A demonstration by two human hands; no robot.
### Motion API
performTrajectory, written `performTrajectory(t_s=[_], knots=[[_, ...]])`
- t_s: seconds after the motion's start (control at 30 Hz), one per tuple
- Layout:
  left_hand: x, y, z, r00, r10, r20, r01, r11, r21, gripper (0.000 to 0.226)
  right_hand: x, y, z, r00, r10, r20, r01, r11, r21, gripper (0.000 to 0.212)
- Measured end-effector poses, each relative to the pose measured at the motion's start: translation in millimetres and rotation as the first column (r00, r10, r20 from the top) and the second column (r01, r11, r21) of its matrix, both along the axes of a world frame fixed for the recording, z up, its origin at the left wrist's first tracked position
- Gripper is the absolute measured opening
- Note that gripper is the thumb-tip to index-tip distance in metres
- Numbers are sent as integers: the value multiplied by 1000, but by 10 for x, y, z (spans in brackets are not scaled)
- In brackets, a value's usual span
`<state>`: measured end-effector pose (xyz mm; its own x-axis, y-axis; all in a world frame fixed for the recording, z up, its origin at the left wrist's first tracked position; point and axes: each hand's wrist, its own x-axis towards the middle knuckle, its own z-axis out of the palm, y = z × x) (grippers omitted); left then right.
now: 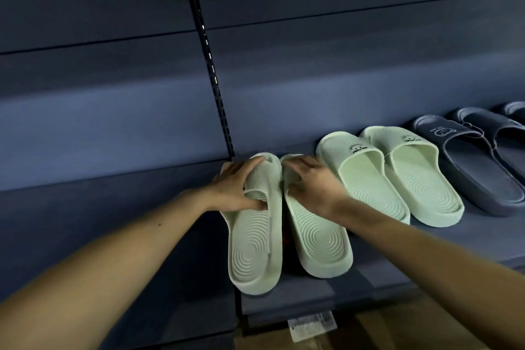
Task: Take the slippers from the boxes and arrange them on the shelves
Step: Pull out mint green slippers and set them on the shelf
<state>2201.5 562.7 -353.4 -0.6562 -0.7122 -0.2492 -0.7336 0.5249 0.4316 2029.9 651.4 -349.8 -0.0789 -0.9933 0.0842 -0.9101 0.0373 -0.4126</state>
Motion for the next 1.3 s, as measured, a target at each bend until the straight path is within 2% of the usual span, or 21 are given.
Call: performTrajectory(t_s=[0.07,0.13,0.23,0.3,0.43,0.77,0.9,1.0,1.07,1.17,1.23,1.3], knots=[[-43,-62,-9,1000,27,15,-26,999,-43,87,-179,30,-61,993,-34,-116,44,996,80,54],[-76,-68,-26,993,54,101,-35,983,-180,79,-331,94,-130,991,-59,-119,81,979,188,57],[-157,0,-125,951,190,245,-102,938,-332,79,-388,146,-232,983,-145,-116,167,963,211,61],[-249,53,-196,931,274,243,-183,922,-341,82,-353,130,-272,977,-168,-129,192,960,205,62],[-412,89,-250,959,232,162,-157,913,-377,80,-335,116,-302,975,-179,-131,202,960,195,62],[-275,16,-170,984,43,173,2,968,-252,97,-341,157,-256,990,-109,-88,120,985,127,66],[-77,36,-61,996,-33,77,48,980,-194,94,-267,174,-213,994,8,-107,-3,999,46,67],[154,-19,-25,998,20,58,-9,981,-192,91,-207,174,-170,986,69,-151,-65,997,27,66],[283,-41,-69,993,63,102,-49,989,-137,93,-181,190,-153,986,78,-146,-77,997,7,62],[287,26,-168,992,41,120,-39,999,-24,113,-154,248,-195,967,137,-216,-162,981,-103,45],[216,72,-230,995,72,75,-70,997,-24,118,-159,253,-260,954,126,-271,-156,984,-92,43],[161,79,-275,994,99,38,-97,994,-53,111,-163,219,-344,943,104,-315,-124,991,-46,47]])
